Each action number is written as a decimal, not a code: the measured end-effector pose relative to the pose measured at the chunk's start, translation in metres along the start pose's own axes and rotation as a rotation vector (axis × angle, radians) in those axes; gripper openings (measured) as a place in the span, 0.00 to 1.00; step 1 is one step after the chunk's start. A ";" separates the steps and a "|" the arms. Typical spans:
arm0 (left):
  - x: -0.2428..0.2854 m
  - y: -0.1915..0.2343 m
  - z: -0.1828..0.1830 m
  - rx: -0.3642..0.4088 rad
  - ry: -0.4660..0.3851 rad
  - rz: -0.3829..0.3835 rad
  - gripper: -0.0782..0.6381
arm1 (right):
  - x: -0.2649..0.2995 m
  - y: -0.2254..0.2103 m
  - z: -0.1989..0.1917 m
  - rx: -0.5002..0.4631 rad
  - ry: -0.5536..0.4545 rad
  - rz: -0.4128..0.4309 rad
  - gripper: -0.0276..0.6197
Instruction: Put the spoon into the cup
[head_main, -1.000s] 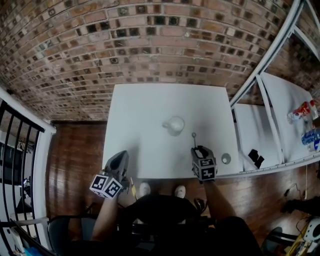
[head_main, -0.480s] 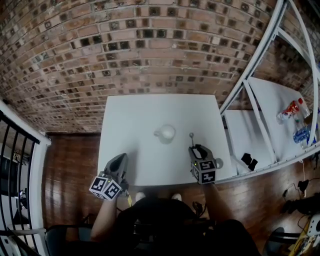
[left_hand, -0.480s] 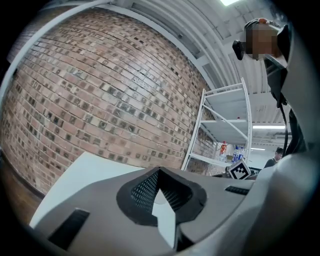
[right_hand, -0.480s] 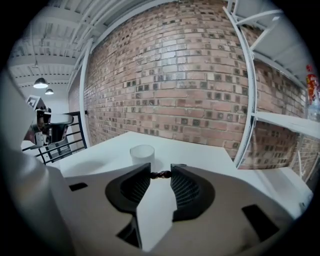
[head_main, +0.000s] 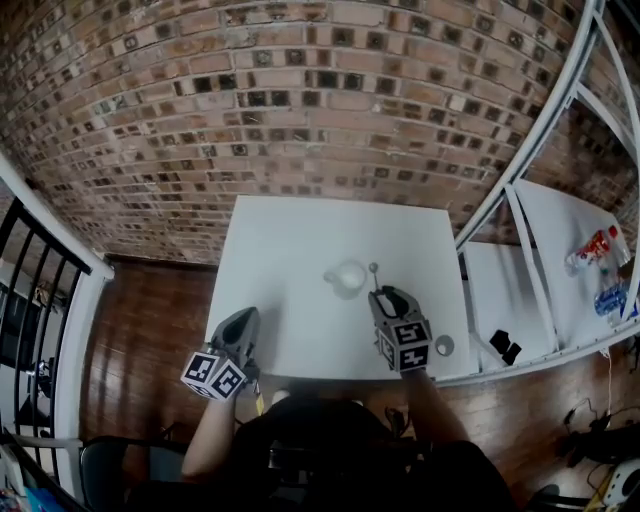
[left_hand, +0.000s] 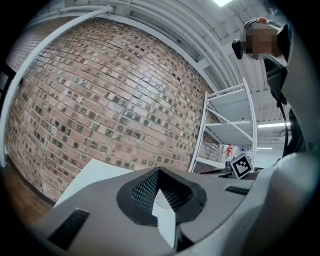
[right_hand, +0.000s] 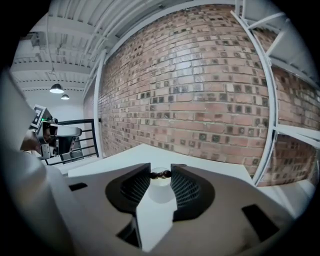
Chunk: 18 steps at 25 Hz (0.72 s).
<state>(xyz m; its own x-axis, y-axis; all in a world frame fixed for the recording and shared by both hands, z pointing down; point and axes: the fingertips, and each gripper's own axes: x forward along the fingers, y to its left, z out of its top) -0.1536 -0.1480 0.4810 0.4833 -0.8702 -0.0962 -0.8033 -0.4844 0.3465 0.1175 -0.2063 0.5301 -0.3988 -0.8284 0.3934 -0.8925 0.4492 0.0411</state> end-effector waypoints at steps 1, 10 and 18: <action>-0.002 0.001 0.002 0.003 -0.005 0.006 0.12 | 0.003 0.005 0.004 -0.005 -0.008 0.012 0.25; -0.020 0.012 0.009 0.013 -0.030 0.071 0.12 | 0.027 0.036 0.001 -0.050 0.014 0.103 0.25; -0.040 0.021 0.012 0.025 -0.034 0.125 0.11 | 0.050 0.042 -0.027 -0.048 0.090 0.138 0.25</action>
<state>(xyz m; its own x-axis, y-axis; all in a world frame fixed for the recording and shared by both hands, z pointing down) -0.1936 -0.1245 0.4804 0.3667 -0.9264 -0.0852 -0.8652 -0.3733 0.3349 0.0653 -0.2198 0.5759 -0.4944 -0.7256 0.4786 -0.8186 0.5739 0.0245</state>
